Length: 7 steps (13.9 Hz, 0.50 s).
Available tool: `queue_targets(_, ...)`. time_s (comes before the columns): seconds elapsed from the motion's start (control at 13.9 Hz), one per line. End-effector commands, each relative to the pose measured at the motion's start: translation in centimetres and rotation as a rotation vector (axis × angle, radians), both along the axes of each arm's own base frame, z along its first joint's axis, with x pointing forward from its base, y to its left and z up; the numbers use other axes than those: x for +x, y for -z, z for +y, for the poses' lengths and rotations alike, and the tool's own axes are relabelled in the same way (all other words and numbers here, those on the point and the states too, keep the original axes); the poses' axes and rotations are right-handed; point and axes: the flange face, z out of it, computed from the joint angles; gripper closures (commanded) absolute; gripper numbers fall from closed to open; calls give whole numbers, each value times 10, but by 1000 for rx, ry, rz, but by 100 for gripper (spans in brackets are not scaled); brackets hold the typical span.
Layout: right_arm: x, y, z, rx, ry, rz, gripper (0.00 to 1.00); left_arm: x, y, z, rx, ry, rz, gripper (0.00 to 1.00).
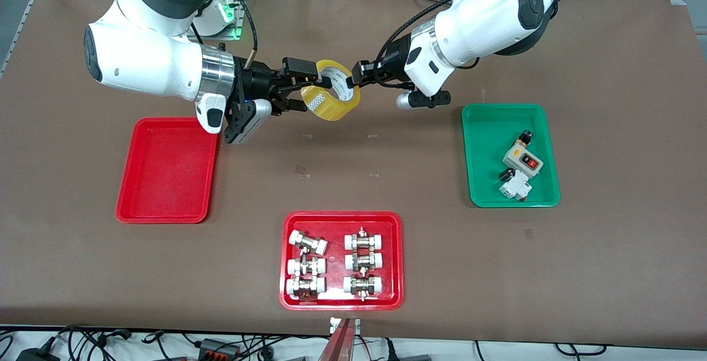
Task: Left arm passes tape to right arm into tray
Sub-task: 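Grasp the tape roll rim with the right gripper beside the left gripper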
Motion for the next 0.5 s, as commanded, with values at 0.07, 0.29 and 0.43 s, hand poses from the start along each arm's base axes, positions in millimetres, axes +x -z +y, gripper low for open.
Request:
queue_targets(0.07,-2,-8,-1,0,-15,31,58,4,-10,-3,-39,-9,5,89)
queue_targets(0.29,-1,-9,-3,3,-11,33,69,4,-10,-3,-39,-9,5,89)
queue_targets(0.43,-1,-9,-3,3,-11,32,69,4,-10,-3,-39,-9,5,89)
